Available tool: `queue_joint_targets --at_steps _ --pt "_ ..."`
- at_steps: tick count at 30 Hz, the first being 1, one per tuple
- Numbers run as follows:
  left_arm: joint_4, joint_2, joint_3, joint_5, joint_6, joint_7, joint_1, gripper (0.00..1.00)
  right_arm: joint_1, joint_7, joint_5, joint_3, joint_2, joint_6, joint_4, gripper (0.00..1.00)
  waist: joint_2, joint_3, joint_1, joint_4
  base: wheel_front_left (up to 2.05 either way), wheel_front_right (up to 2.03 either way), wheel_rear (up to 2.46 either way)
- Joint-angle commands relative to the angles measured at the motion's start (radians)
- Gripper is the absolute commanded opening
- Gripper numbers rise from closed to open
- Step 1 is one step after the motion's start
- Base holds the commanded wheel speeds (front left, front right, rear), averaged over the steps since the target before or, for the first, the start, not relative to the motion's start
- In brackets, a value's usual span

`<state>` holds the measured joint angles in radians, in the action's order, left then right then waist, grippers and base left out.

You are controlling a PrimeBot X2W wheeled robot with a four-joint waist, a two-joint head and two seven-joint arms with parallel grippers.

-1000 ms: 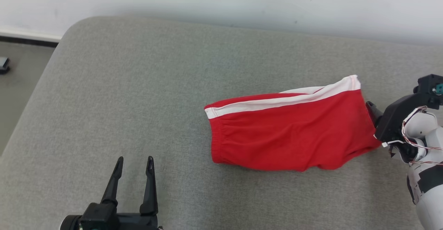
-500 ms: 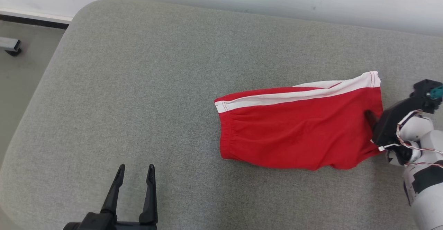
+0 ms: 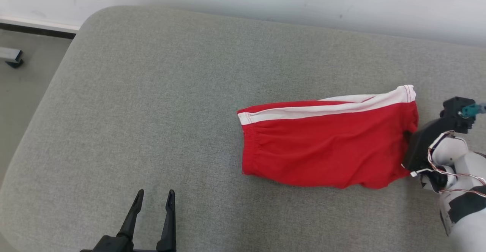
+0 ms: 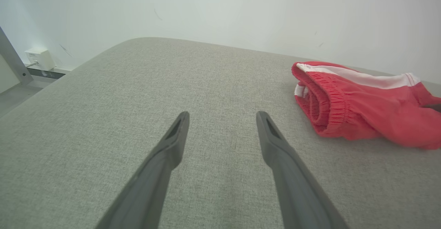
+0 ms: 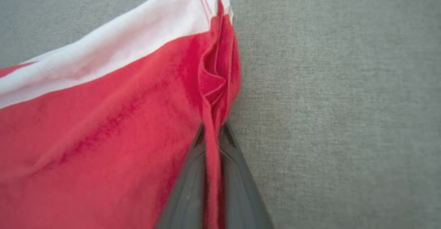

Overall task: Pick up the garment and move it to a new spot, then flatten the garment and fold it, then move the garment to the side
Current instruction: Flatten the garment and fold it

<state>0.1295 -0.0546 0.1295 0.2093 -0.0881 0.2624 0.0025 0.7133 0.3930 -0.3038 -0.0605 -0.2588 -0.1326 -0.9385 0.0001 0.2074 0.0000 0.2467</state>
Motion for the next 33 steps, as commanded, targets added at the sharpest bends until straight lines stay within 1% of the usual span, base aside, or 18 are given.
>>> queue_joint_targets --at_steps 1,5,13,20,22,26,30,33 --pt "0.004 0.003 -0.003 -0.008 -0.002 0.003 0.012 1.00 -0.033 -0.005 0.009 -0.012 -0.022 0.004 -0.006 0.00 -0.0001 -0.014 0.0000 -0.011 0.00 0.00 0.00" --pt "0.000 0.004 -0.007 -0.013 -0.006 0.003 0.022 1.00 -0.037 -0.014 0.022 -0.030 -0.051 0.003 0.029 0.00 -0.0001 -0.038 0.0000 -0.033 0.00 0.00 0.00" --pt "-0.007 0.004 -0.004 0.001 0.000 0.003 0.043 1.00 -0.077 -0.001 0.044 -0.086 -0.111 0.003 0.115 0.00 -0.0001 -0.078 0.0000 -0.071 0.00 0.00 0.00" --pt "-0.007 0.004 0.008 0.007 0.010 0.003 0.053 1.00 -0.119 0.048 0.114 -0.066 -0.135 0.003 0.237 0.00 -0.0001 -0.098 0.0000 -0.090 0.00 0.00 0.00" --pt "-0.005 0.004 0.009 0.009 0.014 0.003 0.053 1.00 -0.124 0.070 0.118 -0.051 -0.128 0.003 0.279 0.00 -0.0001 -0.103 0.0000 -0.094 0.00 0.00 0.00" --pt "-0.001 0.004 0.016 0.016 0.018 0.003 0.056 1.00 -0.139 0.111 0.098 0.005 -0.092 0.003 0.375 0.00 -0.0001 -0.113 0.0000 -0.097 0.00 0.00 0.00" --pt "0.003 0.004 0.026 0.023 0.022 0.003 0.060 1.00 -0.141 0.160 0.067 0.094 -0.047 0.003 0.462 0.00 -0.0001 -0.123 0.0000 -0.096 0.00 0.00 0.00" --pt "0.006 0.004 0.031 0.026 0.022 0.003 0.060 1.00 -0.132 0.196 0.046 0.162 -0.023 0.003 0.499 0.00 -0.0001 -0.127 0.0000 -0.092 0.00 0.00 0.00"
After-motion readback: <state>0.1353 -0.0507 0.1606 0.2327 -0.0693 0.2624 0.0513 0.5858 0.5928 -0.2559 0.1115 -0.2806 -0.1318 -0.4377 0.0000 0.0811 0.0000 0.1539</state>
